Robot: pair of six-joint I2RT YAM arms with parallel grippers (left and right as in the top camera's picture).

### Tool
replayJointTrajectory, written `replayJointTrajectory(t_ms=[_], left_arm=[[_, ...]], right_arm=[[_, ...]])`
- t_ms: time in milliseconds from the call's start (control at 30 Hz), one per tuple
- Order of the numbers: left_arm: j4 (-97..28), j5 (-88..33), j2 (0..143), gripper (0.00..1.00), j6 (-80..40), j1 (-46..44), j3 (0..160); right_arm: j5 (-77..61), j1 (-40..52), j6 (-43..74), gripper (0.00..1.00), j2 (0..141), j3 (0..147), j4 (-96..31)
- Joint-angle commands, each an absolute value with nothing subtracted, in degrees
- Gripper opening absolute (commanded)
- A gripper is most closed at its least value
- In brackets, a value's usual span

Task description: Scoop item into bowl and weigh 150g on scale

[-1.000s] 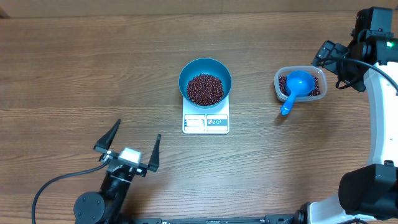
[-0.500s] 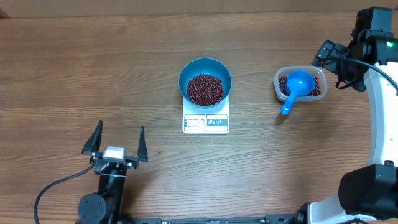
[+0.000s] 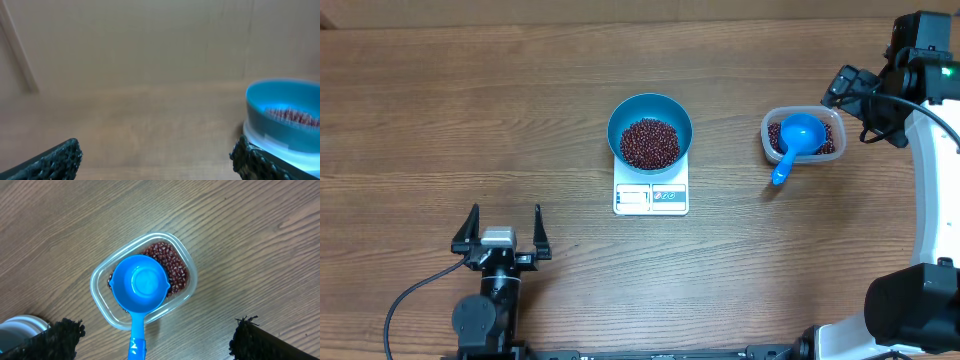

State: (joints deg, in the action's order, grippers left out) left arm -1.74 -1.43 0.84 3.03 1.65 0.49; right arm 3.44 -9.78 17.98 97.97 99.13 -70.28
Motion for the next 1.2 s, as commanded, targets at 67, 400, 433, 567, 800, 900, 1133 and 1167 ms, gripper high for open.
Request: replayJointTrajectory(t_ms=[67, 400, 433, 567, 800, 900, 1133, 1167], left_arm=[[-4.54, -0.43, 0.16, 1.0, 1.8, 3.11, 0.27], [-4.49, -0.05, 0.16, 1.0, 3.66, 3.42, 0.27], [-4.49, -0.05, 0.16, 0.99, 3.66, 3.42, 0.27], [-4.49, -0.03, 0.21, 1.0, 3.66, 3.42, 0.27], [-4.49, -0.05, 0.21, 1.0, 3.66, 3.42, 0.27], [-4.49, -0.03, 0.21, 0.99, 3.66, 3.42, 0.27], [-4.49, -0.03, 0.21, 1.0, 3.66, 3.42, 0.27], [-4.49, -0.03, 0.21, 0.99, 3.66, 3.42, 0.27]], right_arm=[[4.23, -10.15, 18.0, 1.0, 96.66, 100.55, -70.17], [4.21, -10.15, 18.0, 1.0, 96.66, 100.55, -70.17], [4.21, -10.15, 18.0, 1.0, 96.66, 100.55, -70.17], [4.23, -10.15, 18.0, 1.0, 96.66, 100.55, -70.17], [4.21, -10.15, 18.0, 1.0, 96.66, 100.55, -70.17], [4.23, -10.15, 18.0, 1.0, 96.66, 100.55, -70.17], [4.21, -10.15, 18.0, 1.0, 96.66, 100.55, -70.17], [4.23, -10.15, 18.0, 1.0, 96.66, 100.55, -70.17]])
